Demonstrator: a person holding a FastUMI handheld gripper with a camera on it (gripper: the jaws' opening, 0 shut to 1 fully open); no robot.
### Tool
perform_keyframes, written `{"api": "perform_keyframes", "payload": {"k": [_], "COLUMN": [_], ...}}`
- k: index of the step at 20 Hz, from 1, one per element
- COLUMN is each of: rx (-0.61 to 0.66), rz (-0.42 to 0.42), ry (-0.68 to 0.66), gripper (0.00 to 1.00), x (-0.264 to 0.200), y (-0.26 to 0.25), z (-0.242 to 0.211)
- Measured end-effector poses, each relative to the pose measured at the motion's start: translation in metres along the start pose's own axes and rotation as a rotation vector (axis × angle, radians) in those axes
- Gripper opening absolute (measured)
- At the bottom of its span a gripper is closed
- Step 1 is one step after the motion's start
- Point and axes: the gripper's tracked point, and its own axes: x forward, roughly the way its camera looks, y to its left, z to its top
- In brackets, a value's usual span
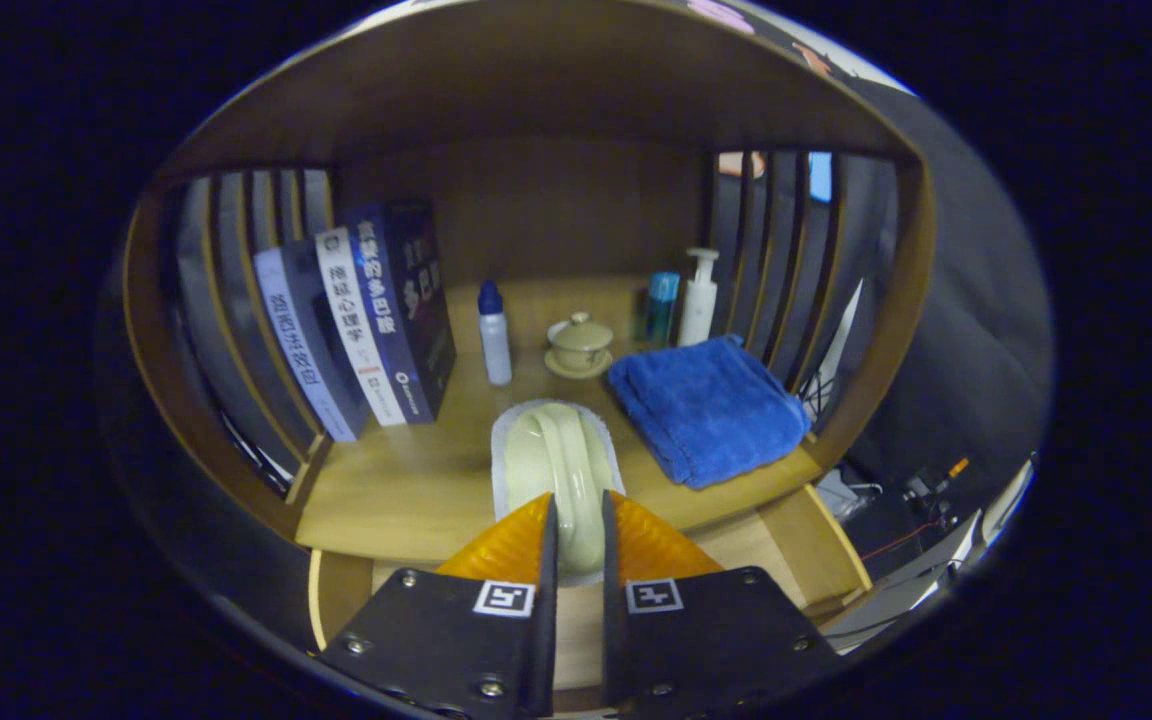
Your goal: Pull open the drawer, take out the items inside it, and place them on the countertop above the cabinet.
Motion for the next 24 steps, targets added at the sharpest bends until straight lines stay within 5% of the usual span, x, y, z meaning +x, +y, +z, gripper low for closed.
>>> {"api": "perform_keyframes", "payload": {"k": [4,15,24], "rx": [-0.056,0.017,0.012], "rz": [0.006,0.106,0.111], "ry": [0.162,0.056,-0.04], "gripper": [0.19,0.2,0.19], "x": [0.043,0.098,0.11], "y": [0.008,0.024,0.031], "z": [-0.026,0.009,0.022]}}
